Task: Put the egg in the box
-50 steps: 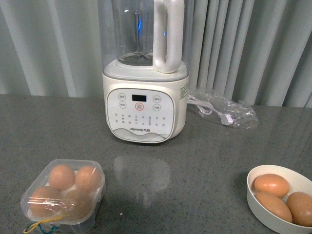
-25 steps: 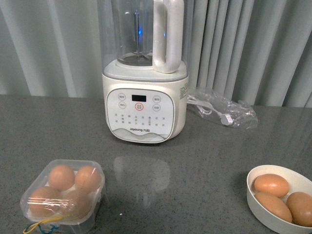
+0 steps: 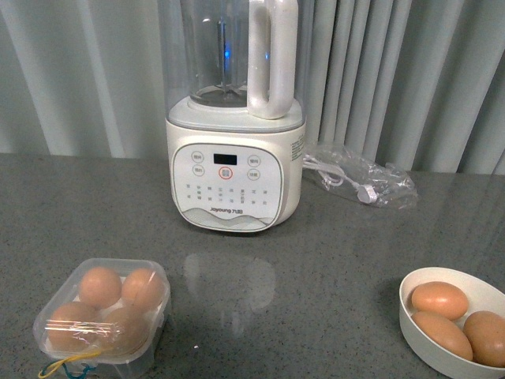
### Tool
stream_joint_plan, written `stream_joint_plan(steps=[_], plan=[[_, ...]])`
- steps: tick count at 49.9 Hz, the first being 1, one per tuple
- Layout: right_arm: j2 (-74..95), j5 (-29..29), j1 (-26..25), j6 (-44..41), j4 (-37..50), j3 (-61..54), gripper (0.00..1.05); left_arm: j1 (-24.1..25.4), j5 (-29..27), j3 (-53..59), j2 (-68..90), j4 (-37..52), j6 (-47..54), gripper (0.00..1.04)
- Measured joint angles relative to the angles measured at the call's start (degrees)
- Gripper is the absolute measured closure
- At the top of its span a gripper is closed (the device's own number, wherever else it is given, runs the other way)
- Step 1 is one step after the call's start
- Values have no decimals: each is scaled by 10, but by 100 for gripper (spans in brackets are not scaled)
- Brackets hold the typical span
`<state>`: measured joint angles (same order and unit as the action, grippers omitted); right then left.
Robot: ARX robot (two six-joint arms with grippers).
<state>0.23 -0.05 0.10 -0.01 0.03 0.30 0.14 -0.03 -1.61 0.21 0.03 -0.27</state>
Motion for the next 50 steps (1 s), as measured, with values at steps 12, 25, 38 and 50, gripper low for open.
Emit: stream_joint_plan(steps=[12,25,38,50], plan=[[0,0,0,0,0,0,7,0,0,0,0,0,0,29],[0,0,0,0,0,0,7,0,0,0,0,0,0,7],[0,0,0,0,0,0,7,0,0,0,0,0,0,7],[0,0,0,0,0,0,7,0,0,0,0,0,0,7]])
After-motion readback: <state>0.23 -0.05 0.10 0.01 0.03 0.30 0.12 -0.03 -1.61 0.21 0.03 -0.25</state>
